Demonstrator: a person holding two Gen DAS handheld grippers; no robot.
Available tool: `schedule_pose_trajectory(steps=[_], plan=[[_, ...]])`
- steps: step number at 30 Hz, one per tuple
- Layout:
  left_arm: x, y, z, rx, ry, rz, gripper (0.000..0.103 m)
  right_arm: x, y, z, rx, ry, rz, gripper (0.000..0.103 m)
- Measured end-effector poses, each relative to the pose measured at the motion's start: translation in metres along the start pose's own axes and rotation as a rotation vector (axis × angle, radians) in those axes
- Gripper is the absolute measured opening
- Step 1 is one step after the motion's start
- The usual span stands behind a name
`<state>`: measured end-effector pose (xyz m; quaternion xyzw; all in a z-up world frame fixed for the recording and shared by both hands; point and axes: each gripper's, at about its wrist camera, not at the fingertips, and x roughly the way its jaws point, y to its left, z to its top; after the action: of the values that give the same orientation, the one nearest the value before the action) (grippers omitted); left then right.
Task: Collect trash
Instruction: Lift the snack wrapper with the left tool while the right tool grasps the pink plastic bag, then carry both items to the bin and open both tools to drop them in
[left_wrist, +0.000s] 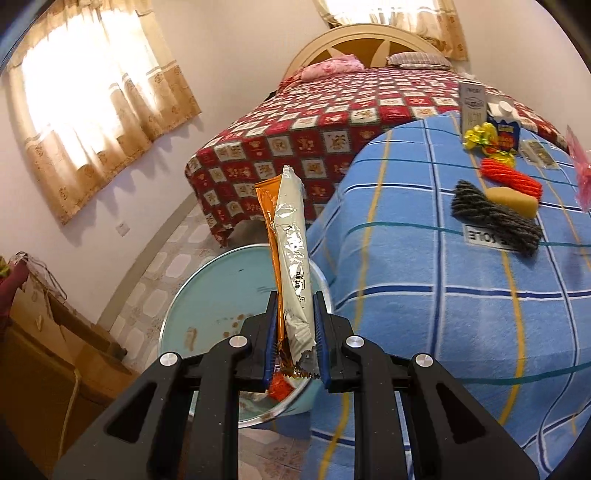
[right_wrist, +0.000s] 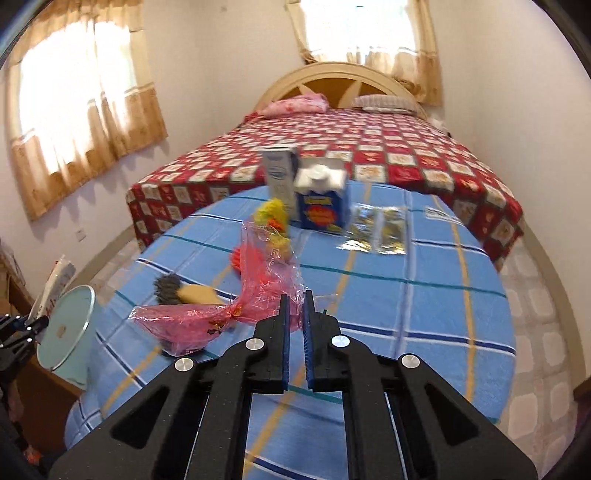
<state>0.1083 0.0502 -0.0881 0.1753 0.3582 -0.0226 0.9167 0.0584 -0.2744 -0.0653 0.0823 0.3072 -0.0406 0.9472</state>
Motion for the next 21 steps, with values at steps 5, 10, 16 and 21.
schedule_pose_trajectory(steps=[5,10,16,21], plan=[[0.005,0.017,-0.006,-0.022,0.013,0.033,0.018,0.014,0.032,0.007,-0.037,0.009,0.030,0.007],[0.010,0.036,-0.011,-0.043,0.027,0.063,0.018,0.031,0.073,0.011,-0.099,0.013,0.058,0.007],[0.015,0.056,-0.017,-0.059,0.040,0.099,0.018,0.047,0.118,0.013,-0.161,0.013,0.096,0.007],[0.016,0.068,-0.020,-0.075,0.048,0.116,0.018,0.057,0.148,0.016,-0.196,0.021,0.123,0.007]])
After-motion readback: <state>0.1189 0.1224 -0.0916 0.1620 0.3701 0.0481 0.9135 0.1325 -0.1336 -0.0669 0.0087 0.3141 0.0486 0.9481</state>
